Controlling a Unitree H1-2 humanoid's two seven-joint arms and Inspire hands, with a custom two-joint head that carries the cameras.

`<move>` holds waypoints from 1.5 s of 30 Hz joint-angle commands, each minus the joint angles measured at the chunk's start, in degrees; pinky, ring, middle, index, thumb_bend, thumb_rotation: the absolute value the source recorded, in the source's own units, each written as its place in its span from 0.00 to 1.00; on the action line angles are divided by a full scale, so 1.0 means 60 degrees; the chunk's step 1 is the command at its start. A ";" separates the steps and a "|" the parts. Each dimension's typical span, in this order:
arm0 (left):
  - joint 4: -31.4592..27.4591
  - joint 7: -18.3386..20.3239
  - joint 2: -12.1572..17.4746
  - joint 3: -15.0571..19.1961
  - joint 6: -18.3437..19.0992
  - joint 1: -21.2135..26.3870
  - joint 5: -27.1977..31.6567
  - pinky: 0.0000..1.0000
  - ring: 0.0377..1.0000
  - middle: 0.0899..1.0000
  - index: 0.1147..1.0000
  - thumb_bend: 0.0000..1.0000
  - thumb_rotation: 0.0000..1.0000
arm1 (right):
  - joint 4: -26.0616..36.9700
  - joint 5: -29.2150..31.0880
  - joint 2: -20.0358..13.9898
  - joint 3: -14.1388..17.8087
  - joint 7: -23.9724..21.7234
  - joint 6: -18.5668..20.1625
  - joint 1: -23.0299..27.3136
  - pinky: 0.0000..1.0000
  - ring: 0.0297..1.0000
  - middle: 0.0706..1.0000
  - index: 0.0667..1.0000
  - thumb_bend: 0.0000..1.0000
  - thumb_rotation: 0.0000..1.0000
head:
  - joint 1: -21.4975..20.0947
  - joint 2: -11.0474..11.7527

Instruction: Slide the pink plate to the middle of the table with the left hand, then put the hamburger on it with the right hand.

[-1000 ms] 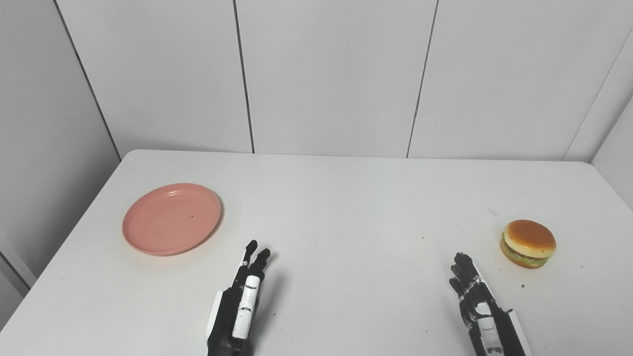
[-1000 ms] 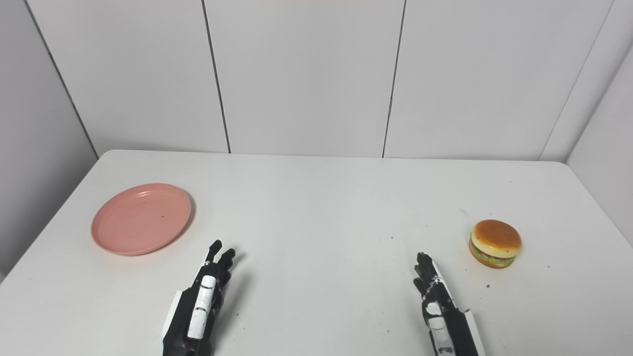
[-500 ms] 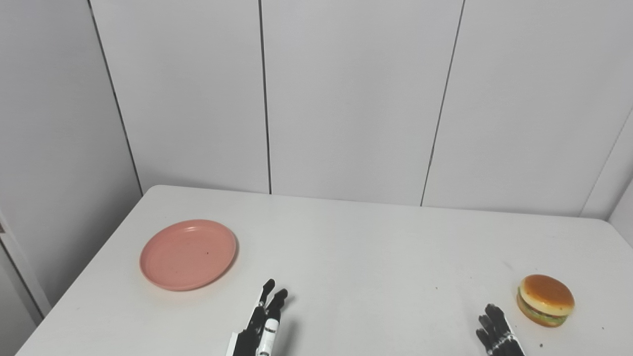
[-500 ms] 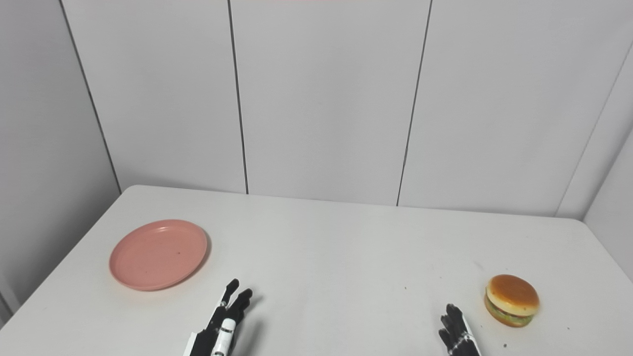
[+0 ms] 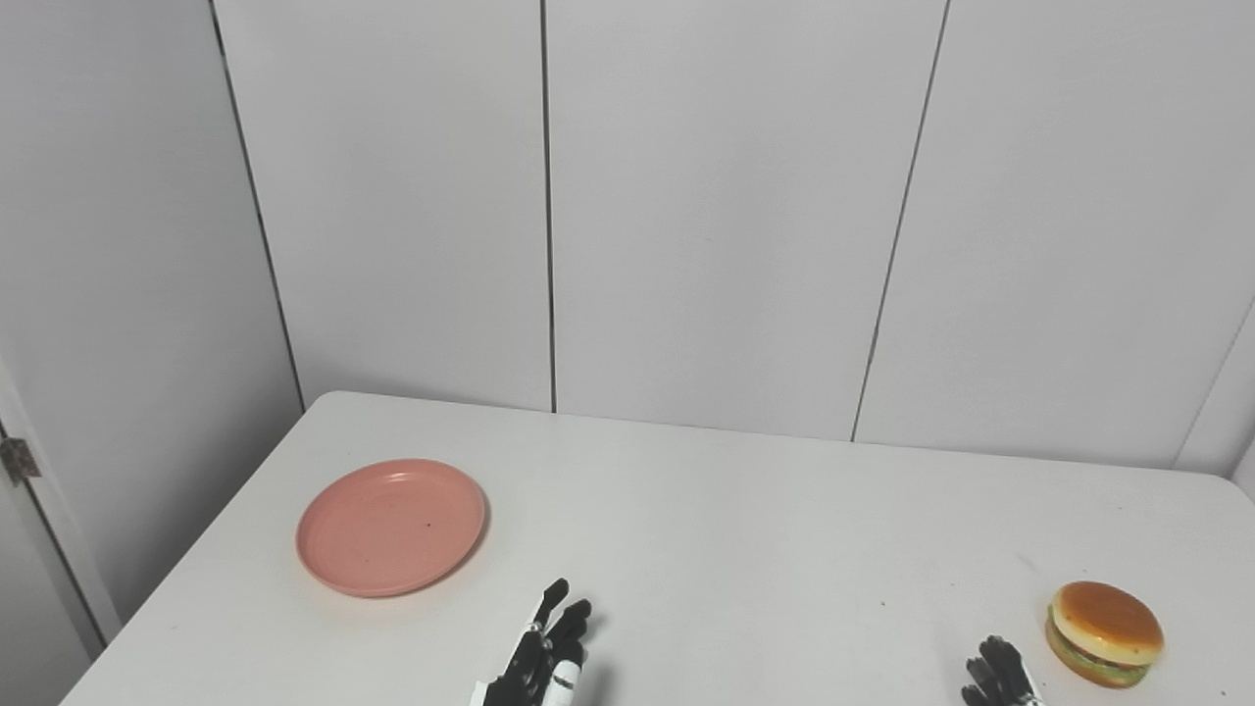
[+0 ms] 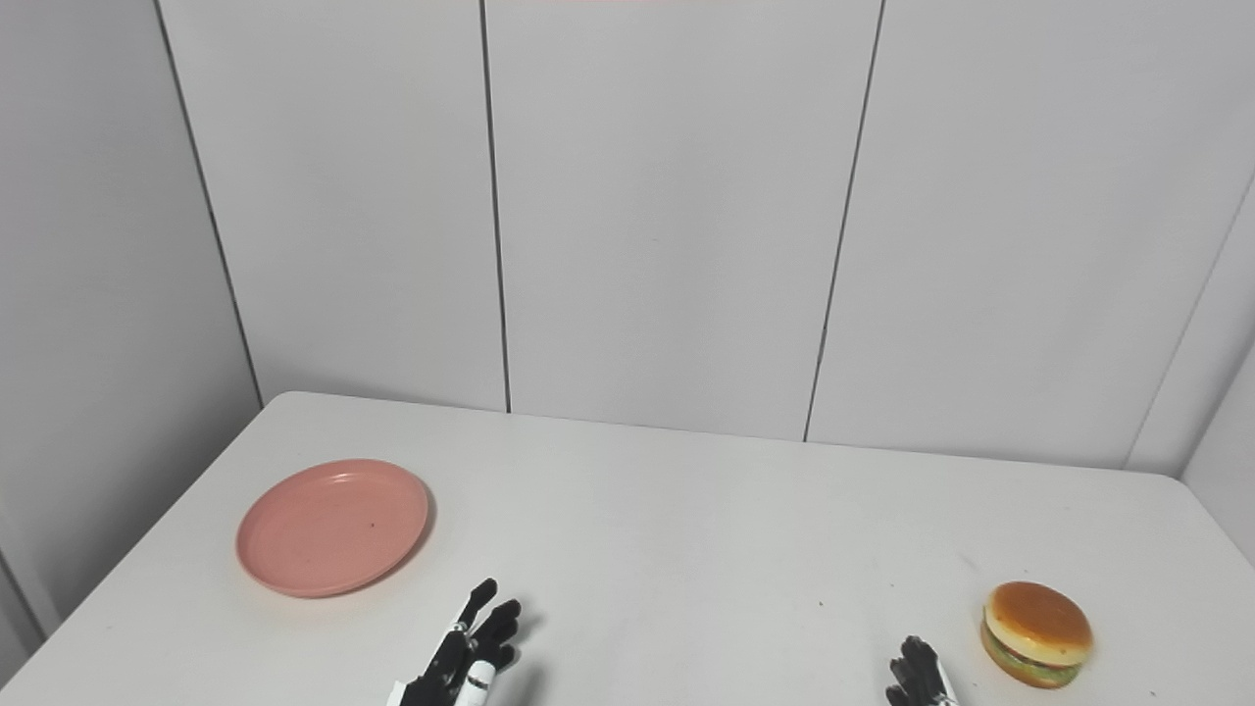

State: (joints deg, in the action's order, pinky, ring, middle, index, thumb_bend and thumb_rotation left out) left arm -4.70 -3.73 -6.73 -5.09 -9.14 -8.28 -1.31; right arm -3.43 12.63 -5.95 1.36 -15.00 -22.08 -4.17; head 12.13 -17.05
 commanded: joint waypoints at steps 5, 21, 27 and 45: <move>-0.0316 0.0059 0.0014 0.0244 0.0313 -0.0438 0.0432 0.94 0.91 0.87 0.87 0.41 0.77 | -0.0775 -0.0082 -0.0085 0.0035 0.0120 0.0247 -0.0148 1.00 1.00 1.00 0.96 0.89 0.95 | -0.0077 -0.0016; -0.1158 -0.0108 0.0170 0.1267 0.0482 0.1982 0.0646 0.91 0.88 0.85 0.80 0.76 0.80 | -0.0730 -0.0095 -0.0099 -0.0050 0.0105 0.0342 -0.0182 1.00 1.00 0.98 0.95 0.92 0.96 | -0.0105 -0.0186; -0.1195 -0.0048 0.0594 0.1565 0.0355 0.2494 0.0709 0.92 0.90 0.87 0.81 0.85 0.82 | -0.0615 -0.0153 -0.0097 -0.0094 0.0149 0.0411 -0.0227 1.00 1.00 0.98 0.95 0.94 0.96 | -0.0136 -0.0258; 0.0463 0.0315 0.2836 0.2759 -0.0125 0.4197 0.1181 0.87 0.90 0.87 0.83 0.91 0.84 | -0.0289 -0.0276 -0.0136 -0.0278 0.0261 0.0650 -0.0350 1.00 1.00 0.97 0.96 0.96 0.97 | -0.0212 -0.0386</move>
State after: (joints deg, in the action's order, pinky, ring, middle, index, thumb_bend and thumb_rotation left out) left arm -1.62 -2.72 8.65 10.96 -6.62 13.17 5.01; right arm -2.69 11.25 -6.62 0.19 -13.38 -21.67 -4.83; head 10.81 -19.34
